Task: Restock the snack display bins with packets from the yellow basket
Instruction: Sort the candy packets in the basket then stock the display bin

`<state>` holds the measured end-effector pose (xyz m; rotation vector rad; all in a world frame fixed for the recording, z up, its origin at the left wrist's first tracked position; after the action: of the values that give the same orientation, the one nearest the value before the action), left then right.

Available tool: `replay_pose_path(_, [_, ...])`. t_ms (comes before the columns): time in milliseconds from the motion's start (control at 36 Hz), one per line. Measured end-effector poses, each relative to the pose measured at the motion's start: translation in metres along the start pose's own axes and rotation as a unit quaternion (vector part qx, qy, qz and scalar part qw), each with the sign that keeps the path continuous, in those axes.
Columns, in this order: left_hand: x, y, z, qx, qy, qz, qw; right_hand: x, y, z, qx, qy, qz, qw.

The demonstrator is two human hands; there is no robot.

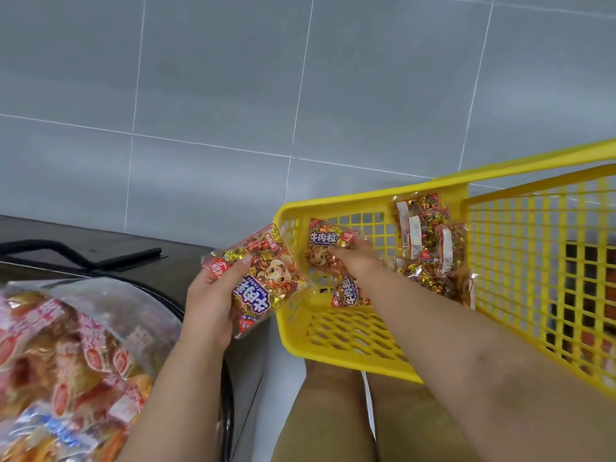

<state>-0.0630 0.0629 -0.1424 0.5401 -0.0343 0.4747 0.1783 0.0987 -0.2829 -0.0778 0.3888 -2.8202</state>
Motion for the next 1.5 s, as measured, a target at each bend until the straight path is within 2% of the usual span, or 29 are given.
replay_pose_path(194, [-0.003,-0.007,0.008,-0.013,-0.013,0.02,1.0,-0.005,0.005,-0.02,-0.007,0.019,0.035,0.999])
replay_pose_path(389, [0.022,-0.002,0.007,-0.025,-0.06,-0.033,0.997,-0.06,0.026,0.044,-0.024,0.018,-0.051,0.998])
replay_pose_path(472, [0.04,0.001,0.0,-0.012,-0.066,-0.105,0.992,-0.082,0.035,0.078,-0.054,-0.045,-0.216,0.974])
replay_pose_path(528, [0.056,0.002,-0.004,-0.008,-0.079,-0.145,0.986,-0.088,0.037,0.096,-0.069,-0.108,-0.273,0.953])
replay_pose_path(611, [0.082,-0.004,-0.007,-0.026,-0.108,-0.186,0.976,-0.084,0.03,0.114,-0.096,-0.18,-0.278,0.939])
replay_pose_path(694, [0.109,-0.012,-0.008,-0.05,-0.143,-0.197,0.969,-0.067,0.022,0.123,-0.104,-0.199,-0.211,0.951])
replay_pose_path(833, [0.139,-0.018,-0.005,-0.051,-0.161,-0.248,0.954,-0.043,0.007,0.123,-0.123,-0.181,-0.167,0.961])
replay_pose_path(1000, [0.135,-0.044,-0.015,-0.087,-0.132,-0.272,0.949,-0.058,0.01,0.117,-0.122,-0.119,-0.022,0.985])
replay_pose_path(1028, [0.132,-0.048,-0.016,-0.093,-0.122,-0.269,0.951,-0.07,0.015,0.111,-0.115,-0.084,-0.026,0.989])
replay_pose_path(1083, [0.129,-0.054,-0.017,-0.097,-0.104,-0.269,0.952,-0.108,0.024,0.097,-0.11,0.048,-0.006,0.993])
replay_pose_path(1139, [0.125,-0.059,-0.019,-0.09,-0.096,-0.255,0.958,-0.148,0.03,0.085,-0.09,0.174,0.045,0.98])
replay_pose_path(1167, [0.124,-0.061,-0.019,-0.086,-0.094,-0.246,0.961,-0.161,0.033,0.076,-0.062,0.202,0.067,0.975])
replay_pose_path(1278, [0.117,-0.069,-0.021,-0.094,-0.074,-0.228,0.966,-0.181,0.039,0.039,0.045,0.184,0.144,0.971])
replay_pose_path(1361, [0.114,-0.074,-0.022,-0.099,-0.07,-0.232,0.965,-0.18,0.036,0.023,0.067,0.162,0.189,0.966])
replay_pose_path(1500, [0.111,-0.077,-0.023,-0.102,-0.061,-0.234,0.965,-0.184,0.038,0.014,0.075,0.162,0.166,0.97])
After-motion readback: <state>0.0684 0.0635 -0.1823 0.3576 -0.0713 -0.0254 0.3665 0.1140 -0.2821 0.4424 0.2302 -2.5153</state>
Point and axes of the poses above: each hand's wrist, its own z-axis away from the middle knuckle, its own x-axis out of the palm, y = z × x, the point moved 8 cm from there along -z, towards the middle knuckle, and after that the axes turned 15 degrees about -y, right-handed, at the moved point
